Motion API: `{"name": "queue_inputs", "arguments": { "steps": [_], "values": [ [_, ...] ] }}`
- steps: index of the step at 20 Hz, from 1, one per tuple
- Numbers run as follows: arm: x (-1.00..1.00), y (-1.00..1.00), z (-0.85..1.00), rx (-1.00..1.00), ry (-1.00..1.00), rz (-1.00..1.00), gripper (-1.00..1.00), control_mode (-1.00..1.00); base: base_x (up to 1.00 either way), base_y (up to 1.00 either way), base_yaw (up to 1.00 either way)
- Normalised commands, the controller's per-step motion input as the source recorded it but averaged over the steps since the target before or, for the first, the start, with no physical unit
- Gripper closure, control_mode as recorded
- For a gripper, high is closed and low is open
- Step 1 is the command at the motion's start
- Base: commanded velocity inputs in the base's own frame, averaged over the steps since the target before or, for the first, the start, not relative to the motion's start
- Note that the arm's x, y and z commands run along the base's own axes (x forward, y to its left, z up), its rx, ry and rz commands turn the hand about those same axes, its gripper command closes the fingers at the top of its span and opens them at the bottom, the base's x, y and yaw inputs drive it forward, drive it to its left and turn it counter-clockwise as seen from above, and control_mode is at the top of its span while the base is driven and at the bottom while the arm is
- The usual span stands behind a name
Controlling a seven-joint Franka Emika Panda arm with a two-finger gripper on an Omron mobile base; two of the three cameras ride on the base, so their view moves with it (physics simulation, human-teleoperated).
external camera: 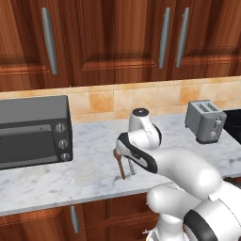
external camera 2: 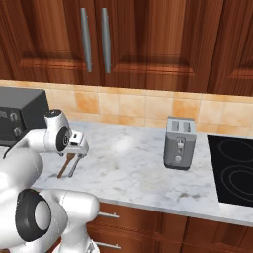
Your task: Take the fork and place it on the left side of the plate. Then take the spoon and place it on the right side of the plate. Make sure they're directly next to the plate.
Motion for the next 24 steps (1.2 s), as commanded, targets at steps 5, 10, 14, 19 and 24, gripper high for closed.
{"name": "queue_inputs", "arguments": {
  "steps": [5, 10, 14, 19, 24],
  "values": [
    [0.10, 0.00, -0.33, 0.00, 0.01, -0.01, -1.00, -1.00, 0.00, 0.00, 0.00],
    [0.12, 0.00, -0.29, 0.00, 0.02, -0.01, -1.00, -1.00, 0.00, 0.00, 0.00],
    [0.19, 0.00, -0.25, 0.00, 0.01, -0.01, -1.00, -1.00, 0.00, 0.00, 0.00],
    [0.26, 0.00, -0.18, 0.00, 0.00, -0.01, -1.00, -1.00, 0.00, 0.00, 0.00],
    [0.24, 0.00, -0.17, 0.00, 0.00, -0.01, -1.00, -1.00, 0.00, 0.00, 0.00]
  ]
}}
